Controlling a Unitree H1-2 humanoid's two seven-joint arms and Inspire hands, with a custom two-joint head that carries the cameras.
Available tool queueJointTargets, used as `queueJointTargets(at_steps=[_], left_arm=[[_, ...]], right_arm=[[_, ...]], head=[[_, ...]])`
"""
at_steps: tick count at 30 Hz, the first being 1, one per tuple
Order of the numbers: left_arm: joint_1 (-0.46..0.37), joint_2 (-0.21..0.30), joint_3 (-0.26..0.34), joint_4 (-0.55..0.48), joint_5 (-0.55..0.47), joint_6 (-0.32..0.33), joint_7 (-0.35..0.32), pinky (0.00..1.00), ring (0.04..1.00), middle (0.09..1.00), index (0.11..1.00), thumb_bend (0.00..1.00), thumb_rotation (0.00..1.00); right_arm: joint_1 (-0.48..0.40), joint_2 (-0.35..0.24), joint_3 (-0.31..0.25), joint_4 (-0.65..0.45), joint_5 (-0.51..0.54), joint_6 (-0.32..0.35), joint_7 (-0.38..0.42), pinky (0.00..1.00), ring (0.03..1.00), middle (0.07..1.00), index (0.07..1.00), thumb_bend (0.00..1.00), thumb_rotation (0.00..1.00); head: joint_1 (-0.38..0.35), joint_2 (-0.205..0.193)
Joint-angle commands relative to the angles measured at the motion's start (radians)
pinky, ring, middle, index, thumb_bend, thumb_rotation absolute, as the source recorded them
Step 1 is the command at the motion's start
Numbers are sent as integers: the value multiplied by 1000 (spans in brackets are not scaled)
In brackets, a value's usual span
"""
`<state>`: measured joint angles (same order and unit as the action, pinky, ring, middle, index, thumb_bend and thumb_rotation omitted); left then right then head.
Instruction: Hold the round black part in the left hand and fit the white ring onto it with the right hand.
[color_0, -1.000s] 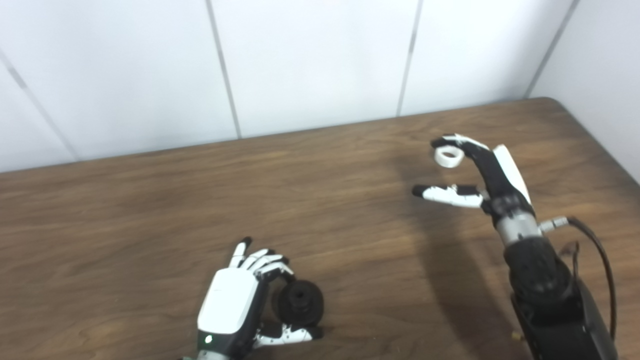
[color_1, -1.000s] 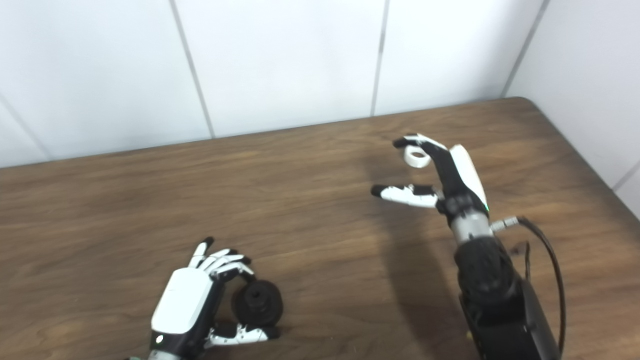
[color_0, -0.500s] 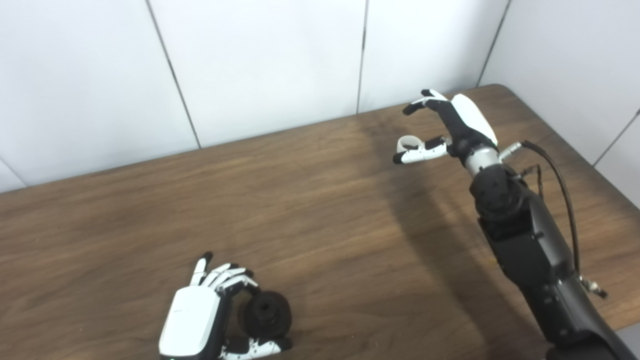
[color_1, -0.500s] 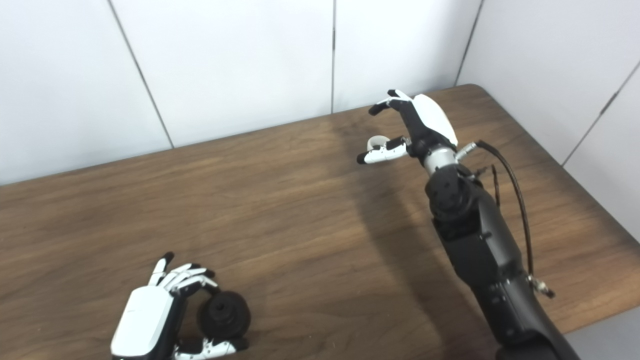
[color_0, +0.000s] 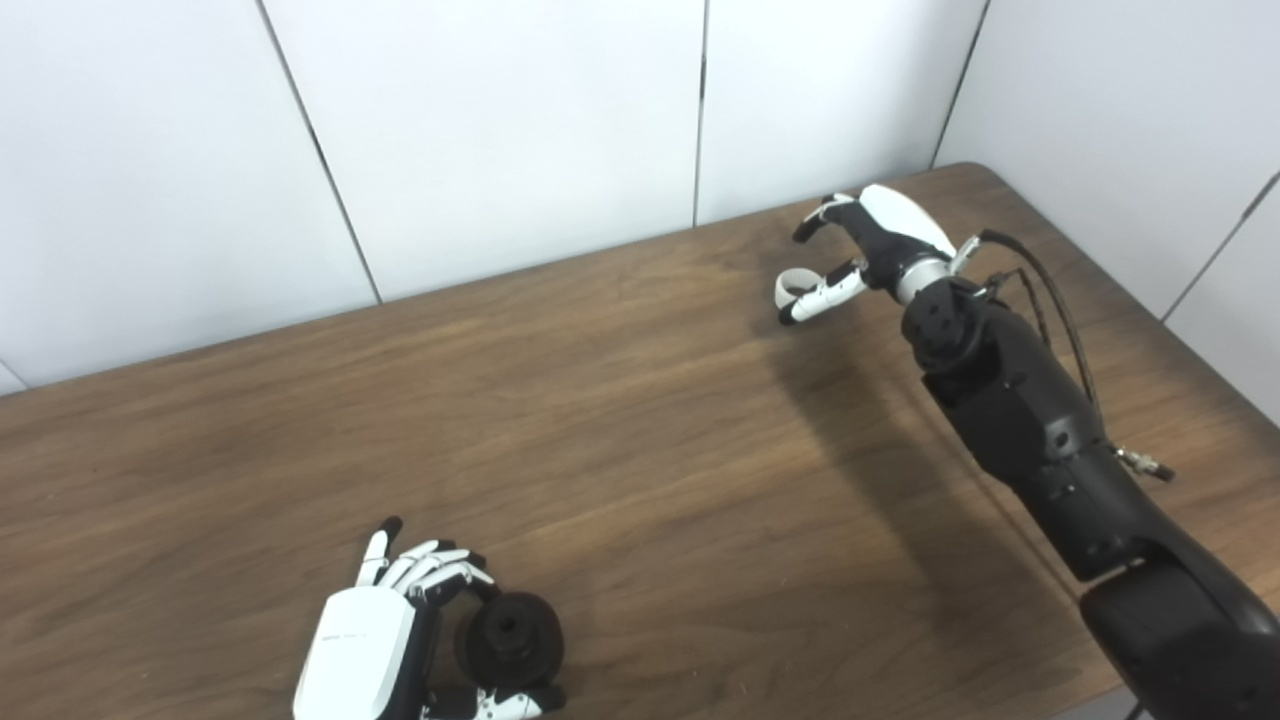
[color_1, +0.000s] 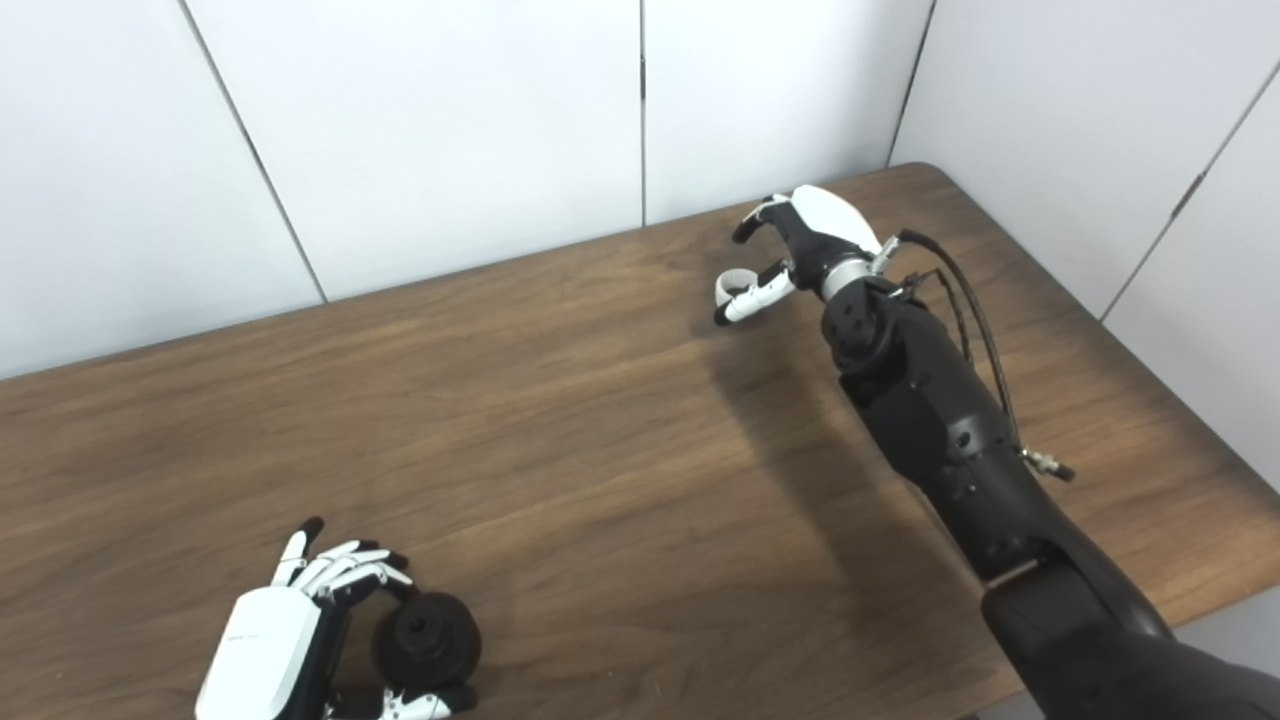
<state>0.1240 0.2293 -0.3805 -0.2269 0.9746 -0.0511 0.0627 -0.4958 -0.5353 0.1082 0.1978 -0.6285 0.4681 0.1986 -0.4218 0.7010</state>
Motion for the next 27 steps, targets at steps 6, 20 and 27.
queueJointTargets(at_steps=[6, 20, 27], left_arm=[[13, 14, 10, -25, 6, -5, -16, 1000, 814, 724, 483, 524, 52], [22, 2, 11, -41, 19, 11, -35, 1000, 819, 724, 483, 525, 53], [21, 2, 11, -38, 16, 0, -28, 1000, 817, 724, 483, 524, 53]], right_arm=[[-96, -15, 2, 73, -44, 1, 15, 1000, 994, 924, 698, 885, 190], [-125, 24, -21, 152, -121, 2, 45, 1000, 999, 928, 704, 851, 188], [-118, 27, -26, 142, -110, 2, 45, 1000, 999, 923, 695, 848, 189]], head=[[9, 1], [16, -2], [21, -1]])
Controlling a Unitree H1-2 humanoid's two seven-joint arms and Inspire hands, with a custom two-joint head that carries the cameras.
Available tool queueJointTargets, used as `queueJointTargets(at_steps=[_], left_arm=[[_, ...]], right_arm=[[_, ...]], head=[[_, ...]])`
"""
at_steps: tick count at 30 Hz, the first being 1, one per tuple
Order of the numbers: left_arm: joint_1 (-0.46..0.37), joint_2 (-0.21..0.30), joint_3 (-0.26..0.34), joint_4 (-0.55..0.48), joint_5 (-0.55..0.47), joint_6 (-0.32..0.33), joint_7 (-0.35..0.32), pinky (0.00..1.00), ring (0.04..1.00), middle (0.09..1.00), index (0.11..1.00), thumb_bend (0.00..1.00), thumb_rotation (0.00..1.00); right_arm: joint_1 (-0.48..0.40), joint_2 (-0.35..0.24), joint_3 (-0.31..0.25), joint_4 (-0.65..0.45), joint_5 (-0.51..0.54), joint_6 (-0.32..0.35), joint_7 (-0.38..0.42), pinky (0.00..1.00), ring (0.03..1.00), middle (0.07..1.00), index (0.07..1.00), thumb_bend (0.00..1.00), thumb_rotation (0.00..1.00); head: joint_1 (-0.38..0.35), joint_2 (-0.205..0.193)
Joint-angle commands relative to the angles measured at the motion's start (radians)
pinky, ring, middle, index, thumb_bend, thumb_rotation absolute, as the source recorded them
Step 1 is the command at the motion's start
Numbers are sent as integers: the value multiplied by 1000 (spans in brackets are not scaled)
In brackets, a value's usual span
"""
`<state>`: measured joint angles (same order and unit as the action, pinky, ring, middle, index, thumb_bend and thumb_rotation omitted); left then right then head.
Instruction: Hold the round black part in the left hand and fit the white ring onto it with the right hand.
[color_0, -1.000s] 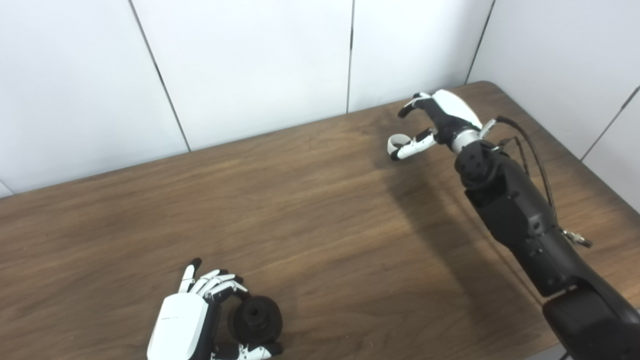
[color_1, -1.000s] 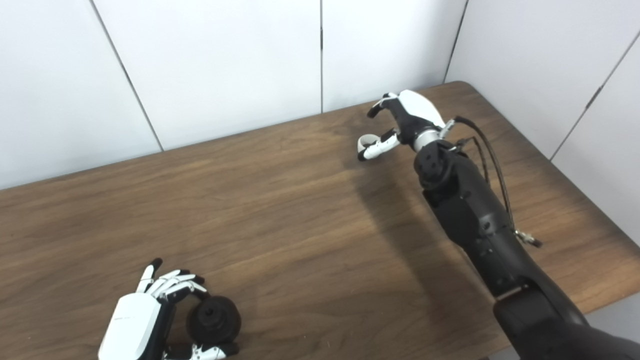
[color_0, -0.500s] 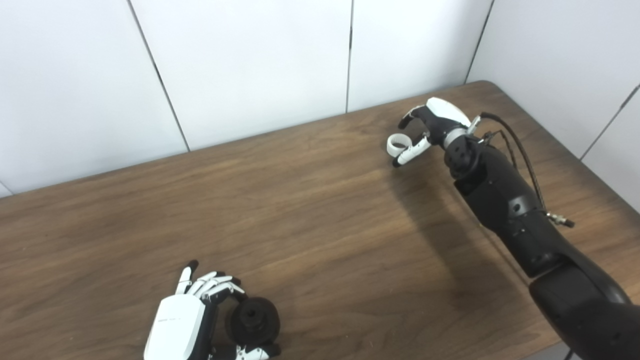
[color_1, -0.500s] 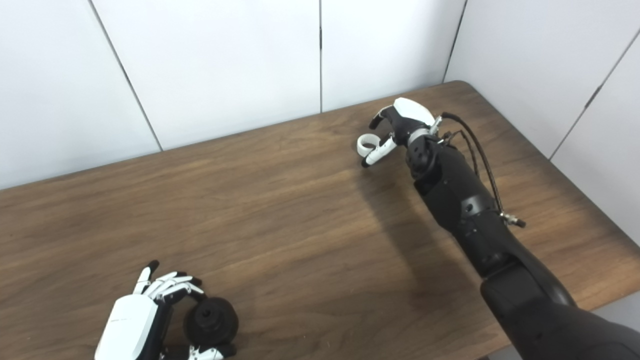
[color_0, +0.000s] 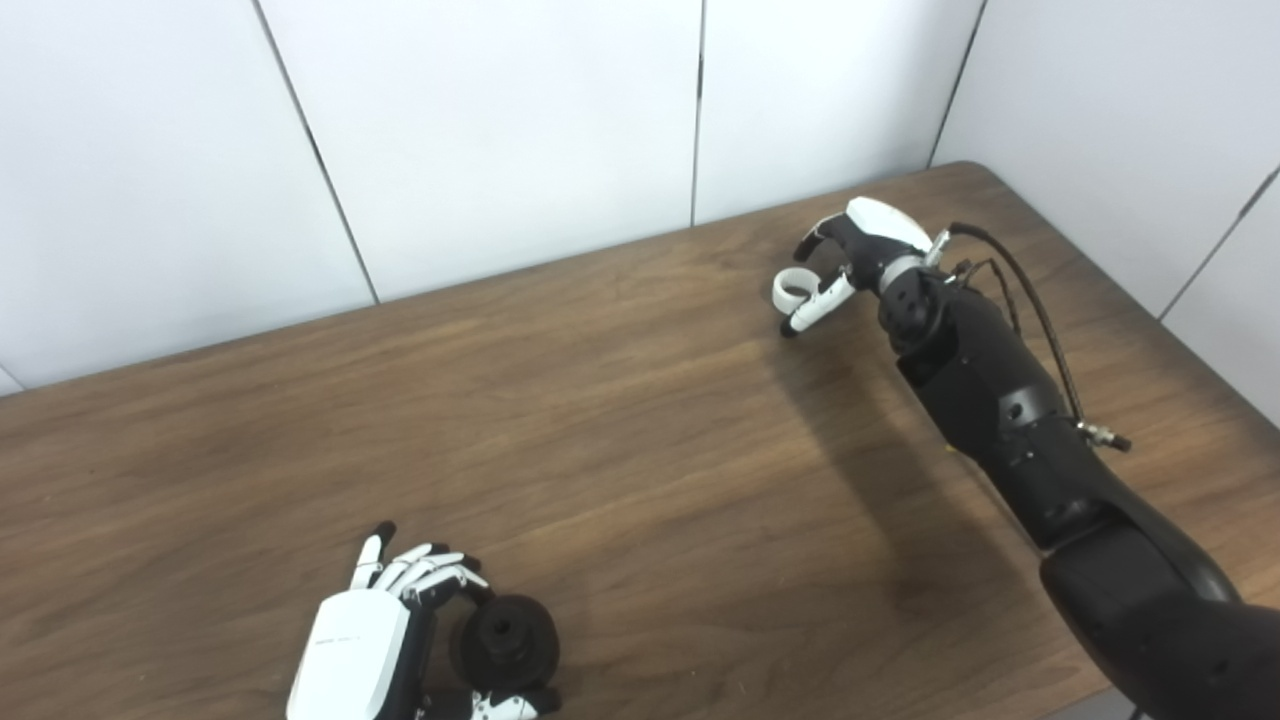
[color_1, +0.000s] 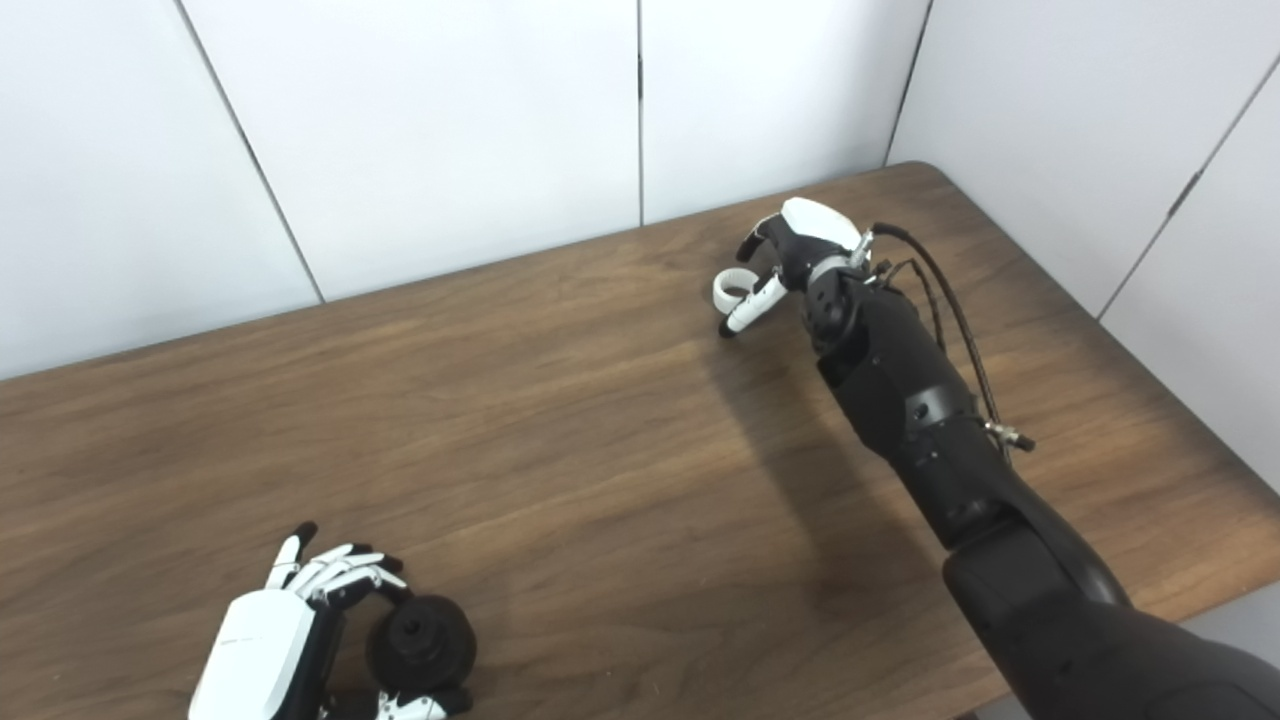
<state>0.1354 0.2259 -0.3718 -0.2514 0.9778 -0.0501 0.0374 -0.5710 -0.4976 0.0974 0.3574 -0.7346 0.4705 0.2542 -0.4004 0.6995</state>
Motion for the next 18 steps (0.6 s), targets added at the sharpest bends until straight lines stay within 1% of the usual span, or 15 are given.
queueJointTargets(at_steps=[1, 5, 8, 10, 11, 12, 13, 18], left_arm=[[10, 5, 2, -13, 14, -1, -2, 1000, 817, 725, 483, 524, 53], [10, 3, 0, -10, 15, -3, 3, 1000, 818, 724, 483, 524, 53], [10, 2, 0, -10, 16, -2, 3, 1000, 819, 725, 483, 525, 53], [10, 1, 0, -8, 16, -4, 6, 1000, 818, 724, 483, 525, 53], [10, 1, -1, -7, 16, -6, 8, 1000, 819, 724, 483, 525, 53], [9, 1, -1, -6, 17, -6, 9, 1000, 819, 724, 483, 525, 53], [9, 1, -1, -6, 18, -6, 10, 1000, 821, 725, 483, 525, 53], [8, 1, 1, -11, 16, -4, 7, 1000, 824, 726, 483, 525, 54]], right_arm=[[-42, -9, -16, -17, -1, -1, -13, 1000, 999, 922, 693, 852, 186], [-36, -9, -10, -24, 2, -1, -11, 1000, 999, 917, 683, 844, 183], [-34, -11, -4, -25, -3, -1, -9, 1000, 996, 911, 658, 830, 177], [-33, -17, 4, -22, -6, -1, -13, 1000, 990, 892, 630, 820, 182], [-33, -19, 6, -19, -6, -1, -17, 1000, 984, 866, 548, 646, 160], [-32, -20, 5, -18, -5, -1, -20, 1000, 986, 846, 507, 565, 147], [-30, -20, 4, -19, -6, -1, -22, 1000, 985, 839, 495, 541, 141], [-21, -34, 17, -28, -15, -2, -19, 1000, 976, 838, 487, 524, 134]], head=[[-1, 0], [4, 0], [4, 0], [5, 0], [5, 0], [6, 1], [6, 1], [5, 2]])
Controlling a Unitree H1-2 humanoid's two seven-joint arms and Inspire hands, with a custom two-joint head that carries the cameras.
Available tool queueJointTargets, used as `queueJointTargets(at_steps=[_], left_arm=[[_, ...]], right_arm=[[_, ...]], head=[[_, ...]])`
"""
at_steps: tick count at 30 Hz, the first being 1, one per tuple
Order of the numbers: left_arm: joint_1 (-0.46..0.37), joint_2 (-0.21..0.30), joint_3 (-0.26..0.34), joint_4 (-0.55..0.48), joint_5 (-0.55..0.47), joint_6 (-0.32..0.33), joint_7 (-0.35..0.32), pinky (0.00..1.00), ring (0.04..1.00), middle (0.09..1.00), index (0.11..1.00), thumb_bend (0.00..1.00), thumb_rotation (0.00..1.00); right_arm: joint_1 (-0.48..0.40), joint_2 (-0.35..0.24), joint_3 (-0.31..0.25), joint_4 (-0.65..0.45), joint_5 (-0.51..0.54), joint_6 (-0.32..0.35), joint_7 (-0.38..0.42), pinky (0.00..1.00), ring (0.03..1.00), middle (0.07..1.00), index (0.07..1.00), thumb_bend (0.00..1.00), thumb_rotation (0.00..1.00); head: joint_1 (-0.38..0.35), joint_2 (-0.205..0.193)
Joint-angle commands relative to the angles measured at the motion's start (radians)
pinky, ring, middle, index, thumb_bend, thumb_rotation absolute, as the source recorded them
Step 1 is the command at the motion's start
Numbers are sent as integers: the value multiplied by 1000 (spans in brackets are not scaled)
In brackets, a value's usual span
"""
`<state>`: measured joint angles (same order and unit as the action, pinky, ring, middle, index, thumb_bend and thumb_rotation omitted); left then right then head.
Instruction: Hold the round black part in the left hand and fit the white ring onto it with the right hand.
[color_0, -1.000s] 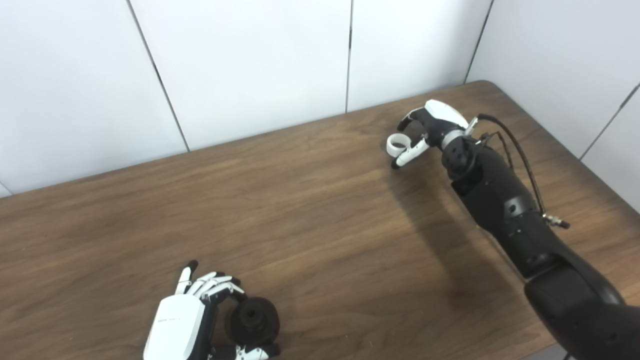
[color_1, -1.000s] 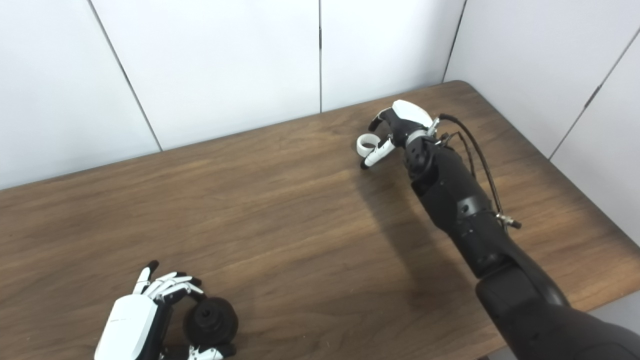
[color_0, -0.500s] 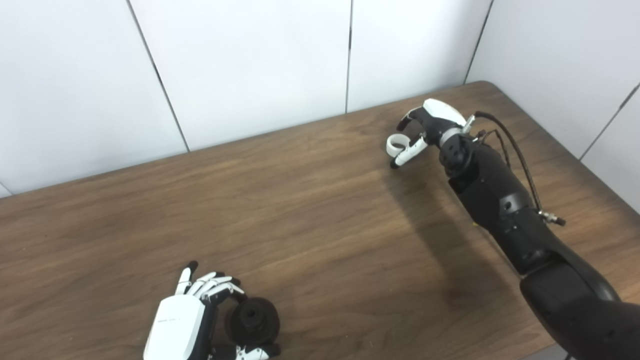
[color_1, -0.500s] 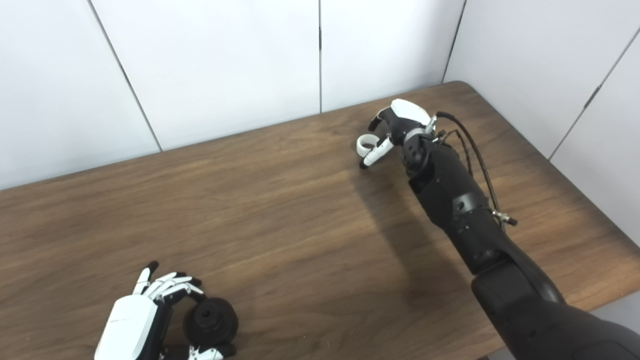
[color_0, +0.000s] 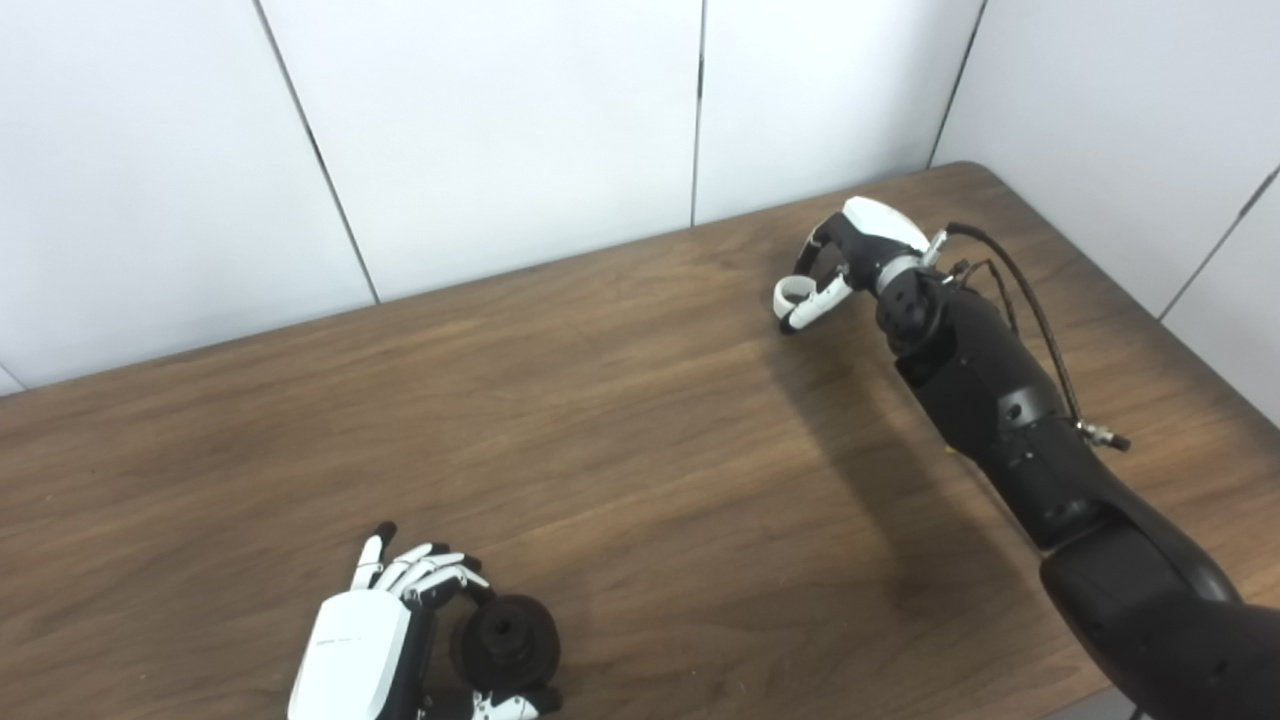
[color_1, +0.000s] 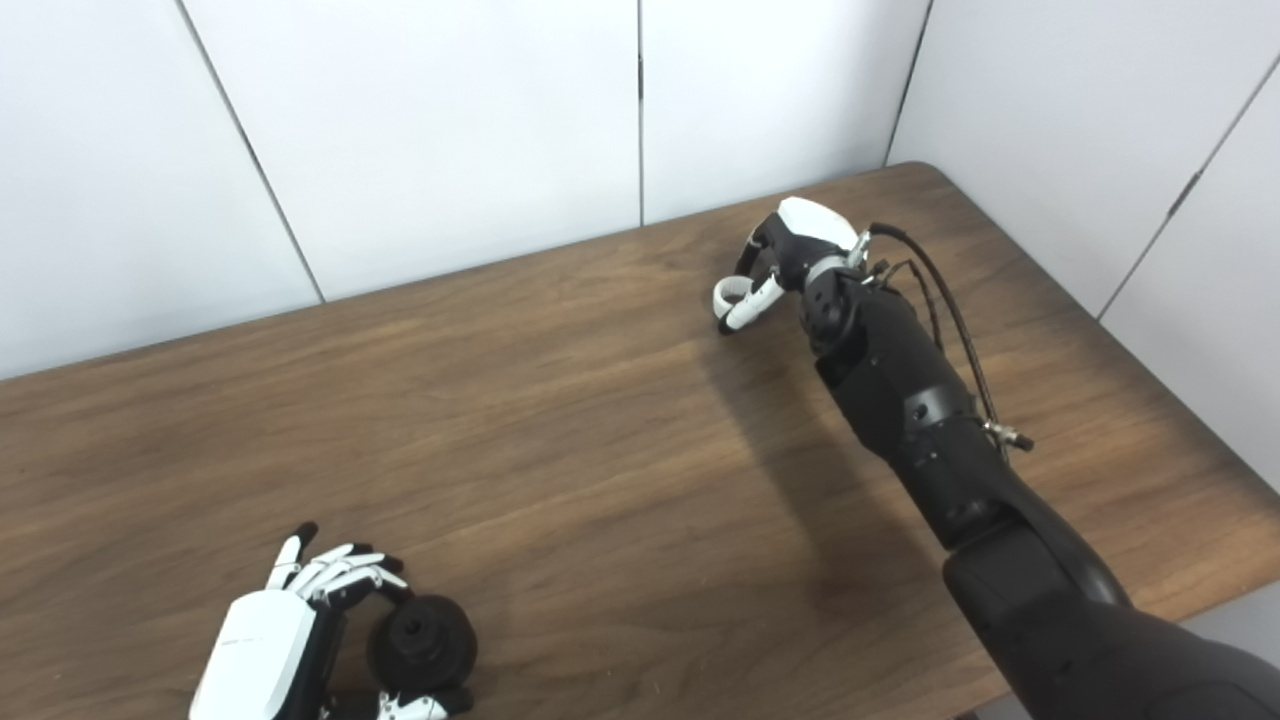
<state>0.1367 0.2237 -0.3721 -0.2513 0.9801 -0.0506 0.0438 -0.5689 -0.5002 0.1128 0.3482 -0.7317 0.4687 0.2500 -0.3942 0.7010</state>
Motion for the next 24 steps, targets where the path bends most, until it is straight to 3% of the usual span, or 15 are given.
queueJointTargets(at_steps=[1, 13, 24], left_arm=[[7, 3, 2, -12, 12, -3, 0, 1000, 823, 726, 483, 525, 54], [4, -2, 3, -6, 10, -9, 12, 1000, 822, 730, 483, 525, 53], [-2, -18, -8, 6, 34, -4, 16, 1000, 823, 731, 483, 525, 54]], right_arm=[[-22, -34, 4, -17, -18, 0, -13, 1000, 974, 835, 487, 523, 132], [-5, -56, -1, -23, 1, 1, 19, 1000, 990, 830, 487, 522, 133], [25, -94, 41, -207, 67, -47, 54, 1000, 991, 846, 487, 520, 139]], head=[[-1, 0], [7, 3], [76, 7]])
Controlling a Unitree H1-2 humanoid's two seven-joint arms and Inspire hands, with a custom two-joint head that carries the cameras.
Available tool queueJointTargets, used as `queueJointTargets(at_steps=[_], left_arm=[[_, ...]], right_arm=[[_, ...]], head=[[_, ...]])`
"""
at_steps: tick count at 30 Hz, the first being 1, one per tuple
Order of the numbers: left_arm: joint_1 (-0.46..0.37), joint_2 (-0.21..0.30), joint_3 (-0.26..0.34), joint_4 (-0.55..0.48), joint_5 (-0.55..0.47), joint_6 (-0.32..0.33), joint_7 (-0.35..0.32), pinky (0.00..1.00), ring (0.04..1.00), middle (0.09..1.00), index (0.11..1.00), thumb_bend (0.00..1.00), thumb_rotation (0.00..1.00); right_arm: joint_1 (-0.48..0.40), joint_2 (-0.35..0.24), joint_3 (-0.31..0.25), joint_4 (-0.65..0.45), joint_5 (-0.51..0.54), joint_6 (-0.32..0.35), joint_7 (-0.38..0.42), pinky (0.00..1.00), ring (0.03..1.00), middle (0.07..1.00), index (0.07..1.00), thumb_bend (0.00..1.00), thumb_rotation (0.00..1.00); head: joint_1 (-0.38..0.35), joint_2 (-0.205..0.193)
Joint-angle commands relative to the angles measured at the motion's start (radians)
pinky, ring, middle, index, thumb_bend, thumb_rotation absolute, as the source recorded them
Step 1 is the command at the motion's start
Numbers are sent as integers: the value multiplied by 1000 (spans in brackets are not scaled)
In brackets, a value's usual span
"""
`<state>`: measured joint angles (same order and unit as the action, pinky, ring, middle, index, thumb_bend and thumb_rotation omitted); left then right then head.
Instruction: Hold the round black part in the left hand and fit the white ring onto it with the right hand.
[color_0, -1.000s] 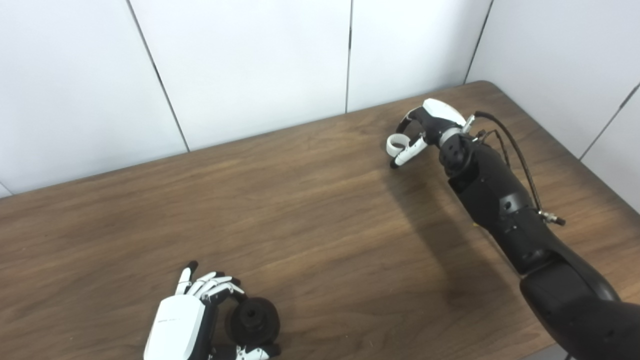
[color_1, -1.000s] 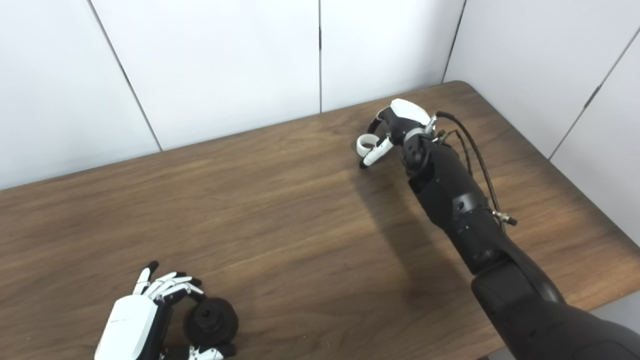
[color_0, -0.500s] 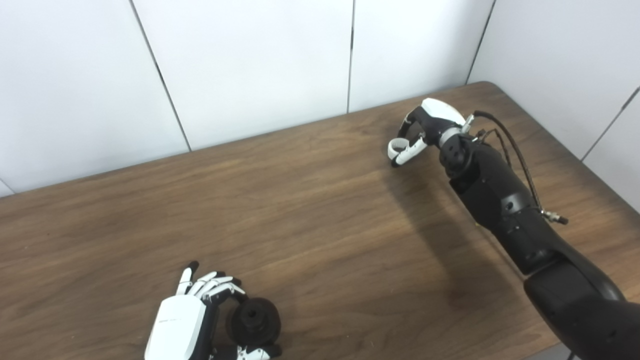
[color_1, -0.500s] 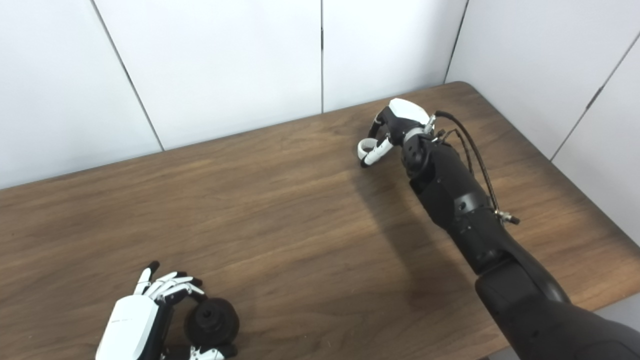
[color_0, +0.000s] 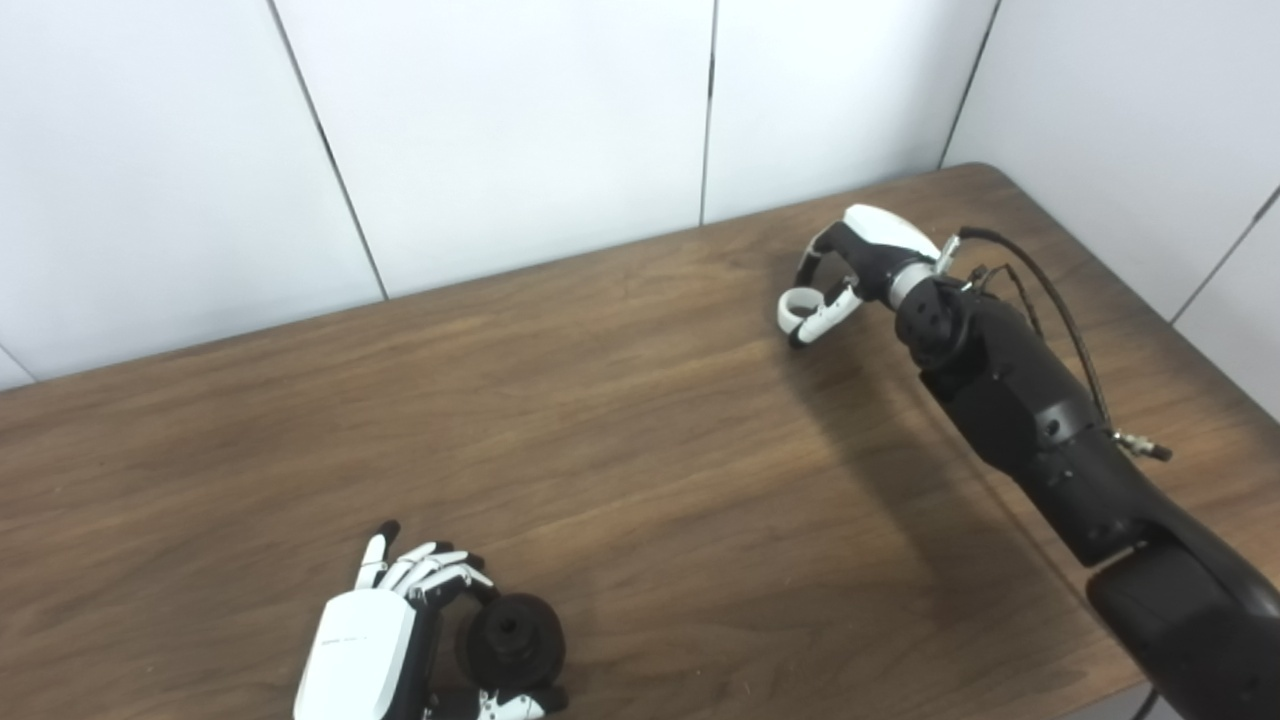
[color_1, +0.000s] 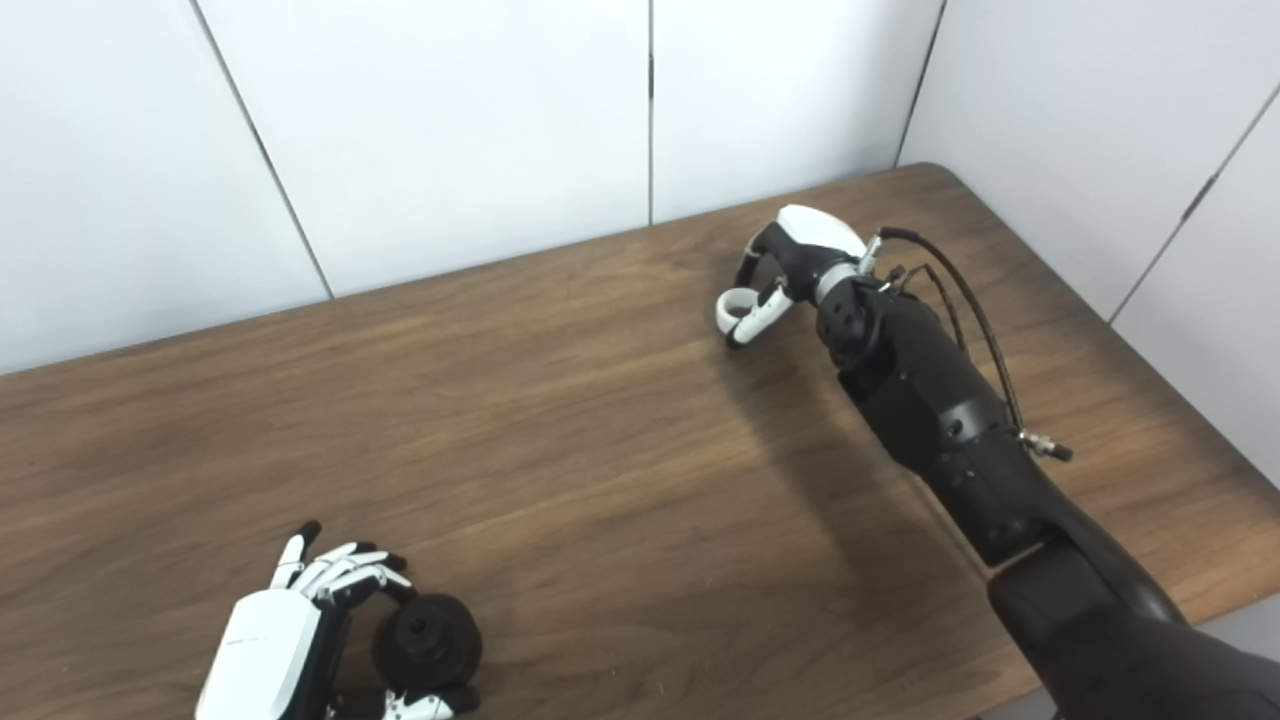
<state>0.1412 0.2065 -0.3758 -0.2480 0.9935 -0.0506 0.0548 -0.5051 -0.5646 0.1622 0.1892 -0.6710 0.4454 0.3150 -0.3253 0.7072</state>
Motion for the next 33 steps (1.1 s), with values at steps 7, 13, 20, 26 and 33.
queueJointTargets(at_steps=[7, 13, 20, 26, 33], left_arm=[[-6, -19, -16, 10, 36, 7, 4, 1000, 833, 733, 483, 525, 55], [-12, -38, -28, 19, 64, 15, 6, 1000, 836, 734, 484, 525, 55], [-17, -58, -46, 26, 89, 27, 11, 1000, 838, 736, 484, 525, 57], [-26, -70, -60, 32, 112, 42, 19, 1000, 837, 737, 483, 525, 58], [-38, -74, -66, 34, 122, 52, 16, 1000, 844, 740, 483, 525, 59]], right_arm=[[-18, -40, 27, -168, 5, -42, 29, 1000, 997, 848, 487, 522, 135], [14, -26, 63, -338, 5, -29, 101, 1000, 998, 834, 485, 523, 133], [47, 0, 98, -492, 10, -20, 184, 1000, 983, 830, 485, 523, 133], [80, 36, 125, -600, 3, -23, 236, 1000, 961, 835, 483, 525, 134], [121, 85, 166, -707, -9, -14, 292, 1000, 970, 836, 483, 524, 133]], head=[[66, 7], [131, 18], [194, 38], [234, 58], [247, 85]])
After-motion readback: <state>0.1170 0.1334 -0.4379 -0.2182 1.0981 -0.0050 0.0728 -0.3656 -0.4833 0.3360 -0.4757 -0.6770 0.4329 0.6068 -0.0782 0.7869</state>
